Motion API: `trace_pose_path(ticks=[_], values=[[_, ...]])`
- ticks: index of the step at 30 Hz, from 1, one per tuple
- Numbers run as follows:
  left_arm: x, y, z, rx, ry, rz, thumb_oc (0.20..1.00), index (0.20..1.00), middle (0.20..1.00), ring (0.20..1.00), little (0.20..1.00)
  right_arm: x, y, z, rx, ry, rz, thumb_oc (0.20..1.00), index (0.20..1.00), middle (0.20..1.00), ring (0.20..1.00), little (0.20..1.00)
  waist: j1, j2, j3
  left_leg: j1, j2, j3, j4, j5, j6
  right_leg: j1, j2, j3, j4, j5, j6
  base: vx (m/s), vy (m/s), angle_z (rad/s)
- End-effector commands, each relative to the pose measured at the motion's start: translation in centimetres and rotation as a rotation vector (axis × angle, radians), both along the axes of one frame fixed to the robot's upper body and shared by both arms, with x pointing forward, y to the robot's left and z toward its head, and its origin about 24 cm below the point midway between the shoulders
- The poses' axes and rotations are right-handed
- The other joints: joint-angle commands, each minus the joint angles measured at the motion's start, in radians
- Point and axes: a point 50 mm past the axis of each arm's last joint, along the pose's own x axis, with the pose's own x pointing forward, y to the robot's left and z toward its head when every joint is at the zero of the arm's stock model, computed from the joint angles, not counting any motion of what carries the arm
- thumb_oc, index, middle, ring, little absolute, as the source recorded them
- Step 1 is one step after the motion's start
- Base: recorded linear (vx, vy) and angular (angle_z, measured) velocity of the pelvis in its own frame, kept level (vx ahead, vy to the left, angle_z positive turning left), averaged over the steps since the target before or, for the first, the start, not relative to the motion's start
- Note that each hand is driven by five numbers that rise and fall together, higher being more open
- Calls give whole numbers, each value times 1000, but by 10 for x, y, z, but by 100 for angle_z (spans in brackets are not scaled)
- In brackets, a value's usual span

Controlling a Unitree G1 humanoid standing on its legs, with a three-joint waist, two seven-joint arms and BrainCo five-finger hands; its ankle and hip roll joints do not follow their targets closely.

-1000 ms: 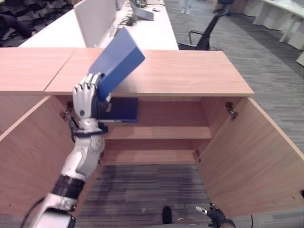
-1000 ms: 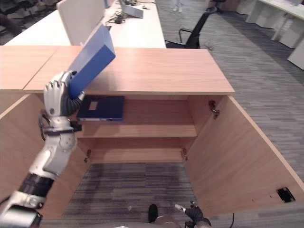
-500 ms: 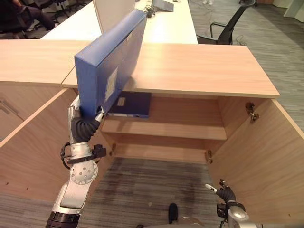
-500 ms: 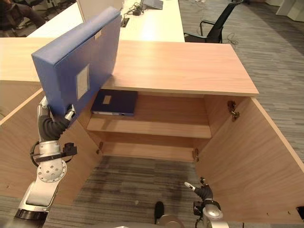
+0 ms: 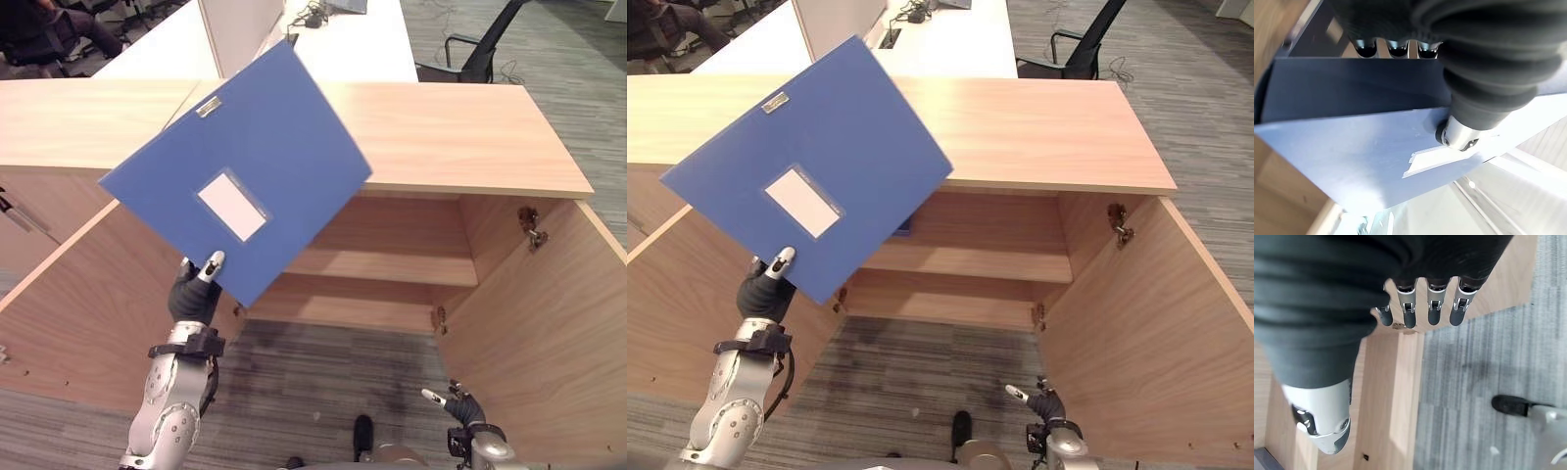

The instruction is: Put the empty folder in the office cabinet

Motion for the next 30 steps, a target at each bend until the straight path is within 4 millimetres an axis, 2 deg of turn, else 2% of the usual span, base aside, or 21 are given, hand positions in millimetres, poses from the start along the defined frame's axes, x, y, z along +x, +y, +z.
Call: trace_pose_path(ticks=[1,6,9,13,15,16,17,18,19,20,21,23,25,30], values=[[1,0,43,-3,-247,-42,200,200,200,200,200,11,0,0,-14,-15,35,1000,1000,1000,1000,1000,1,-56,-7,20,-37,9,2,-78,0,130,-19,-8,6,-128,100,0,0,0],[6,0,30,16,-178,-14,200,200,200,200,200,12,2,0,-13,-14,42,1000,1000,1000,1000,1000,1,-55,-6,23,-36,9,2,-76,-1,133,-17,-9,6,-131,97,0,0,0],[-1,7,12,86,-84,-25,200,200,200,200,200,19,-2,7,-26,-57,46,1000,1000,1000,1000,1000,1,-51,-2,25,-36,8,2,-75,-1,136,-16,-8,6,-132,95,0,0,0],[-6,12,-1,145,-19,-39,200,200,200,200,200,20,-6,12,-35,-80,42,1000,1000,1000,1000,1000,0,-48,-2,26,-34,9,2,-74,-1,135,-14,-8,6,-132,95,0,0,0],[-11,20,-7,286,31,-40,200,200,200,200,200,23,-13,17,-52,-107,26,1000,1000,1000,1000,1000,-1,-46,-2,25,-33,9,2,-73,-1,133,-14,-9,6,-132,95,0,0,0],[-11,20,-7,286,31,-40,200,200,200,200,200,23,-13,17,-52,-107,26,1000,1000,1000,1000,1000,-1,-46,-2,25,-33,9,2,-73,-1,133,-14,-9,6,-132,95,0,0,0],[-13,28,-10,445,61,-47,200,200,200,200,200,26,-19,22,-70,-123,9,1000,1000,1000,1000,1000,0,-43,0,29,-30,9,2,-77,-2,138,-13,-9,6,-134,95,0,0,0],[-14,32,-10,522,68,-49,200,200,200,200,200,27,-21,24,-80,-132,6,1000,1000,1000,1000,1000,1,-42,-1,28,-30,8,2,-78,-3,138,-14,-10,6,-134,96,0,0,0],[-14,32,-10,523,68,-49,200,200,200,200,200,27,-21,24,-79,-132,6,1000,1000,1000,1000,1000,1,-44,-3,24,-32,8,2,-75,-3,135,-15,-10,6,-132,96,0,0,0],[-15,43,-9,717,84,-49,200,200,200,200,200,32,-27,31,-104,-157,5,1000,1000,1000,1000,1000,4,-42,-3,24,-31,8,2,-76,-4,135,-14,-10,6,-133,96,0,0,0],[-15,50,-8,841,91,-52,200,200,200,200,200,35,-33,36,-123,-180,4,1000,1000,1000,1000,1000,4,-41,-3,28,-30,8,2,-81,-5,139,-13,-9,6,-136,97,0,0,0],[-15,59,-5,998,88,-32,200,200,200,200,200,44,-43,52,-175,-236,19,1000,1000,1000,1000,1000,5,-41,-2,30,-29,9,2,-83,-6,140,-13,-11,6,-138,98,0,0,0],[-14,64,-6,1106,93,-4,200,200,200,200,200,53,-51,70,-228,-307,36,1000,1000,1000,1000,1000,2,-41,-3,32,-28,10,2,-85,-5,142,-13,-10,6,-140,98,0,0,0],[-6,70,-4,1242,89,95,200,200,200,200,200,71,-61,115,-360,-472,85,1000,1000,1000,1000,1000,-2,-41,-6,26,-30,5,2,-81,-2,136,-15,-9,6,-139,97,-1,1,-2]])
